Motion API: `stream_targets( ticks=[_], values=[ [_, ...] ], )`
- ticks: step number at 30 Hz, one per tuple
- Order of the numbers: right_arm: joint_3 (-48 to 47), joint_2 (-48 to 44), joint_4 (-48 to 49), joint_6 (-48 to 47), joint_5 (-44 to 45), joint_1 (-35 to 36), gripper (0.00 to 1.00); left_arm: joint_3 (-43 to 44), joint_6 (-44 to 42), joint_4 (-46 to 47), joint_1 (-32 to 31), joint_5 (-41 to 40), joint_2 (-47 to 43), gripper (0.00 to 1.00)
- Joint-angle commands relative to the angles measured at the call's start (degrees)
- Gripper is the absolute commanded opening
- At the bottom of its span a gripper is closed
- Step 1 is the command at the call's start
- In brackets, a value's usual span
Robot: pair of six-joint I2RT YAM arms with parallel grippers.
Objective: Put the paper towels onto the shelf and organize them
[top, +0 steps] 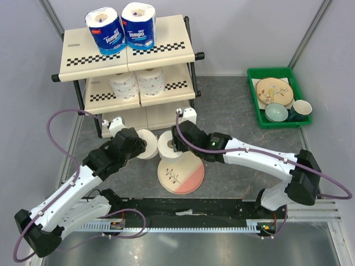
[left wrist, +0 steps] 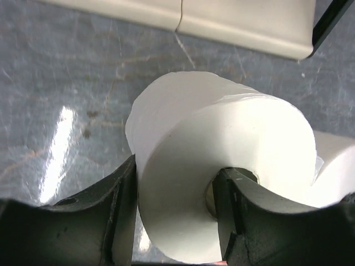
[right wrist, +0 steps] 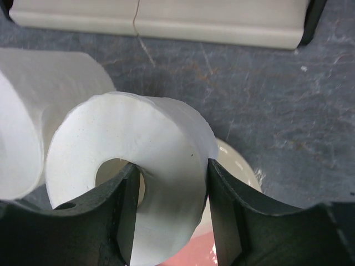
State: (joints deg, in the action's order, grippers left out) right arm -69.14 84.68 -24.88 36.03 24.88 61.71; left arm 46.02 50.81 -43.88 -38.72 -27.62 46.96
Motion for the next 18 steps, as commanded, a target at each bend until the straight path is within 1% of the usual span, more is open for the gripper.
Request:
stream_targets(
  ticks=[1, 3, 4, 6, 7, 8, 10, 14, 18],
  values=[
    [-7.7, 2.8, 6.9, -3.8, -0.5, -3.8, 0.19, 4.0, -6.9, 7.6, 0.8, -3.9, 1.3, 0.02],
    [-9.4, 5.6, 7.7, -5.0, -1.0, -5.5, 0.19, 3.6, -8.1, 8.9, 2.3, -3.9, 2.2, 0.02],
    [-11.1, 6.5, 8.0, -6.1, -1.2, -5.8, 0.19, 3.5, -8.4, 10.2, 4.8, -3.1, 2.4, 0.02],
    [-12.3, 9.3, 9.3, -7.2, -1.2, -6.7, 0.18, 1.5, -9.1, 12.9, 7.7, 0.5, 2.7, 0.01],
    [-13.5, 10.3, 9.8, -8.2, -1.2, -6.9, 0.18, 0.5, -9.6, 14.6, 11.1, 2.3, 2.8, 0.02],
    [-14.0, 12.0, 10.1, -8.4, -1.2, -7.2, 0.18, -1.4, -10.0, 18.4, 12.8, 5.7, 2.9, 0.02],
    [-15.0, 14.3, 11.8, -9.2, -1.1, -7.5, 0.17, -3.1, -11.1, 21.5, 17.0, 7.8, 3.3, 0.02],
    [-16.1, 17.4, 14.2, -9.8, -0.9, -8.0, 0.17, -5.1, -14.1, 28.6, 20.8, 10.9, 5.2, 0.01],
    [-16.7, 19.5, 18.0, -9.9, 0.1, -8.5, 0.16, -4.8, -15.0, 32.5, 24.1, 13.2, 8.6, 0.01]
  ],
)
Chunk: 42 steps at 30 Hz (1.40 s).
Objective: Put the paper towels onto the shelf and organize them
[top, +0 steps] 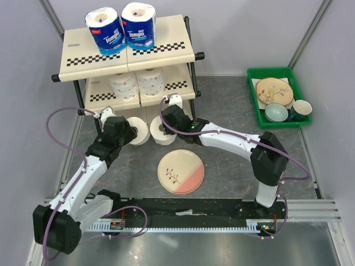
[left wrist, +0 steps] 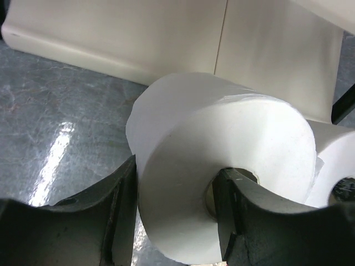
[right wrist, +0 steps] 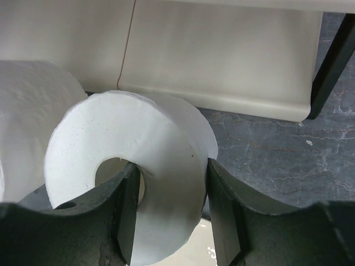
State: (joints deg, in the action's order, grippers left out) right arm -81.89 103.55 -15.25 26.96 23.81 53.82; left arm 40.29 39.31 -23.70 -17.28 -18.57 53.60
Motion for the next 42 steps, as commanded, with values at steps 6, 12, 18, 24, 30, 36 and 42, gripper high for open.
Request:
stream_targets(
  ticks=[6, 12, 18, 24, 30, 36, 42],
  values=[
    [-4.2, 1.9, 14.2, -2.0, 3.5, -0.7, 0.16, 1.3, -3.4, 18.5, 7.1, 8.5, 6.2, 0.01],
    [-3.0, 3.9, 20.7, -2.7, 4.9, -1.0, 0.15, 0.2, -2.6, 22.0, 10.7, 11.1, 9.2, 0.01],
    [-3.3, 7.0, 25.0, -3.1, 6.2, -1.3, 0.15, -0.7, -2.0, 27.0, 12.9, 11.8, 11.5, 0.02],
    [-4.9, 9.4, 26.8, -3.6, 6.3, -1.5, 0.15, -0.4, -1.3, 31.1, 13.3, 12.2, 15.6, 0.01],
    [-5.8, 10.9, 28.2, -4.8, 7.2, -1.9, 0.15, 1.1, -2.0, 31.6, 13.7, 12.3, 18.7, 0.02],
    [-5.6, 11.8, 31.0, -5.6, 8.4, -2.0, 0.16, 2.2, -3.1, 31.4, 14.1, 11.4, 19.8, 0.01],
    [-3.4, 11.8, 35.4, -6.0, 8.4, -2.0, 0.16, 2.2, -3.2, 31.7, 14.6, 11.2, 19.4, 0.02]
  ],
)
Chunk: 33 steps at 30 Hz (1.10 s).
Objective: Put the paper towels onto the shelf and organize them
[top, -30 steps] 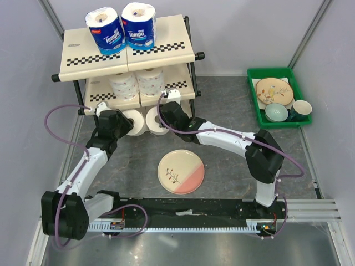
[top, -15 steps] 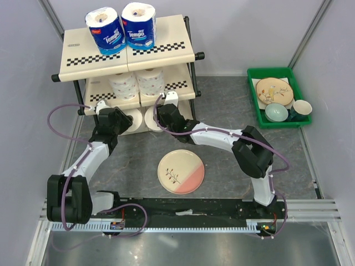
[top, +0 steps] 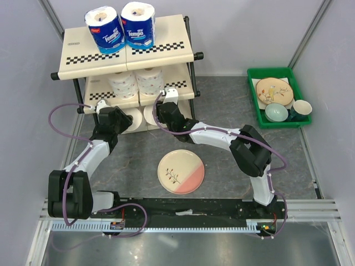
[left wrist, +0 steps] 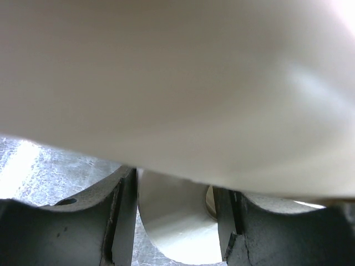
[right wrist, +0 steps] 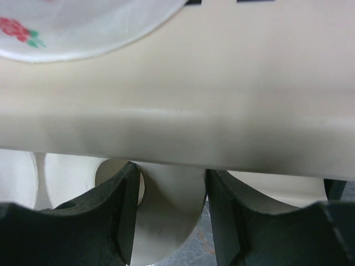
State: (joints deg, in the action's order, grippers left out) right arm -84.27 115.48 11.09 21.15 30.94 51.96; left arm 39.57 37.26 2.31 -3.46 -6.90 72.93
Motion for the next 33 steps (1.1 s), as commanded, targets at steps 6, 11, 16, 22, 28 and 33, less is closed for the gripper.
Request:
stream_targets(
  ticks=[6, 11, 16, 22, 28, 33],
  values=[
    [0.0, 0.9, 12.2, -0.5, 1.1, -0.2, 0.18, 2.0, -0.1, 8.4, 1.1, -0.2, -0.2, 0.01],
    [-0.1, 2.1, 13.1, -0.6, 1.2, -0.2, 0.18, 0.2, 0.4, 11.5, 1.1, -0.3, -1.3, 0.01],
    [-0.3, 2.6, 13.3, -0.3, 1.1, -0.2, 0.18, -1.2, 0.4, 13.5, 1.1, -1.2, -1.8, 0.01],
    [-1.1, 3.3, 12.7, -0.1, 0.5, -0.2, 0.18, -2.1, 1.6, 14.6, 1.1, -1.0, -0.2, 0.02],
    [-1.8, 3.8, 11.9, -0.1, -0.3, -0.2, 0.21, -2.0, 2.1, 14.2, 1.1, 0.1, 0.5, 0.08],
    [-2.2, 4.4, 11.7, 0.1, -1.1, -0.2, 0.35, -1.7, 2.2, 14.0, 1.1, 0.7, 1.0, 0.26]
  ],
)
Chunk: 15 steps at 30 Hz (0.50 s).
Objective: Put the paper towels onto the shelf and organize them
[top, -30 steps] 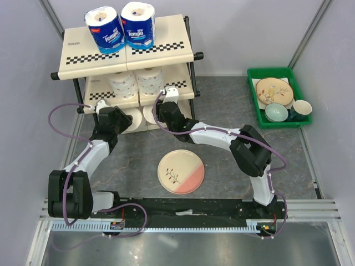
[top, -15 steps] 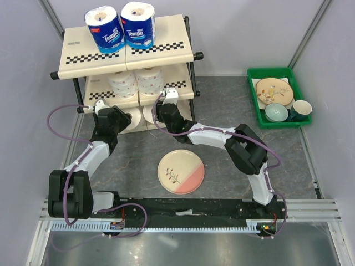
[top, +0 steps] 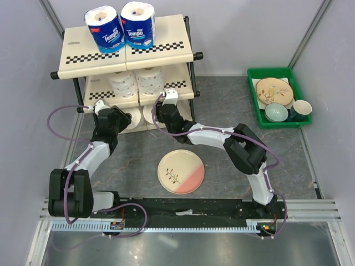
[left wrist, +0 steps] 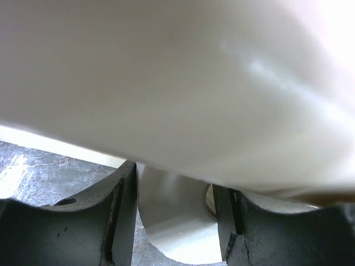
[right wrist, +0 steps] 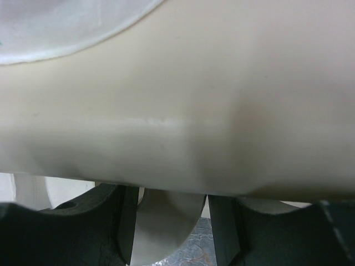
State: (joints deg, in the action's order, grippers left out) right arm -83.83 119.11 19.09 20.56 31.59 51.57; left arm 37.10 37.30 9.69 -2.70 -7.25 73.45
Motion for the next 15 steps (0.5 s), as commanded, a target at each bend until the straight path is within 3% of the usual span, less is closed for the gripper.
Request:
stream_targets(
  ticks=[1, 8, 15],
  values=[
    [-2.9, 0.8, 3.7, 0.8, -1.8, 0.2, 0.39, 0.8, 2.0, 6.6, 0.3, 1.2, 0.6, 0.29],
    [-3.0, 0.5, 3.8, 0.6, -2.0, 0.2, 0.52, 1.3, 1.8, 5.9, 0.3, 1.3, -0.6, 0.41],
    [-2.2, -1.1, 4.5, 0.4, -2.2, 0.2, 0.61, 1.7, 2.1, 4.4, 0.3, 1.0, -2.7, 0.61]
  ],
)
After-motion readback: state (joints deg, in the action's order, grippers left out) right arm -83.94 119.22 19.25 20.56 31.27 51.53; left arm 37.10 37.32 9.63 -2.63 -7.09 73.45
